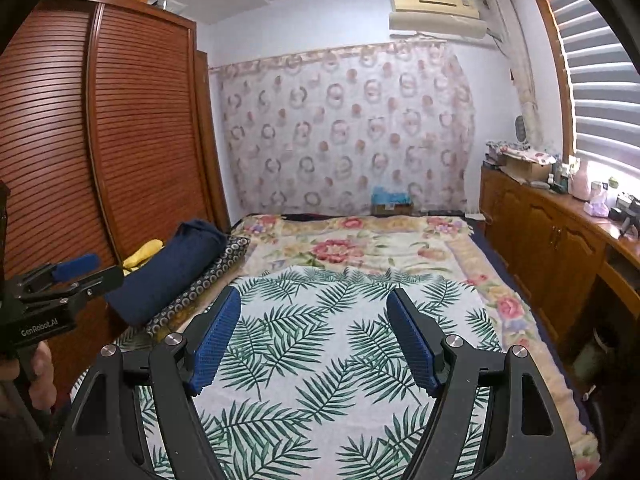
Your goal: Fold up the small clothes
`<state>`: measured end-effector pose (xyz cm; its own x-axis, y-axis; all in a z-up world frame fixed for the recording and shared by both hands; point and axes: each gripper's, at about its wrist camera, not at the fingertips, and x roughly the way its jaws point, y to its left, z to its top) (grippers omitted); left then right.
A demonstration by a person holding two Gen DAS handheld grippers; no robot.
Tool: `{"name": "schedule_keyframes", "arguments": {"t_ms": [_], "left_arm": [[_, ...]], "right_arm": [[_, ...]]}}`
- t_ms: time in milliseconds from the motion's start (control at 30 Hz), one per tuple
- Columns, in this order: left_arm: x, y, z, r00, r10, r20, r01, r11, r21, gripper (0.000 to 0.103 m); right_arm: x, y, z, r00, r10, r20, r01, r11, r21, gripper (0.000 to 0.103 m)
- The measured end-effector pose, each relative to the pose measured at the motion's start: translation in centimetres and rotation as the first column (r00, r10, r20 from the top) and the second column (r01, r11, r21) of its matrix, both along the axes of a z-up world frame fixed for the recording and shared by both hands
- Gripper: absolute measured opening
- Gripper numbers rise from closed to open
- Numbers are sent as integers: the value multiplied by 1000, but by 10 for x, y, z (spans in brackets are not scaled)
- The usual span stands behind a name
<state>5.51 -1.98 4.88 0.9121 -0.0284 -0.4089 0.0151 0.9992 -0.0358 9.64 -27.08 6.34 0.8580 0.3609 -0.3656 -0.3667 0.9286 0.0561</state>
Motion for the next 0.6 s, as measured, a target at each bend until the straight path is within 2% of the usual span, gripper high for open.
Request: {"name": "schedule_keyframes", "arguments": {"t_ms": [600], "left_arm": [[-1, 0, 0, 1000, 2, 2, -2, 1000, 3, 69]], "right_arm": [[1, -6, -2, 1000, -4, 2, 4, 1000, 0, 77]]}}
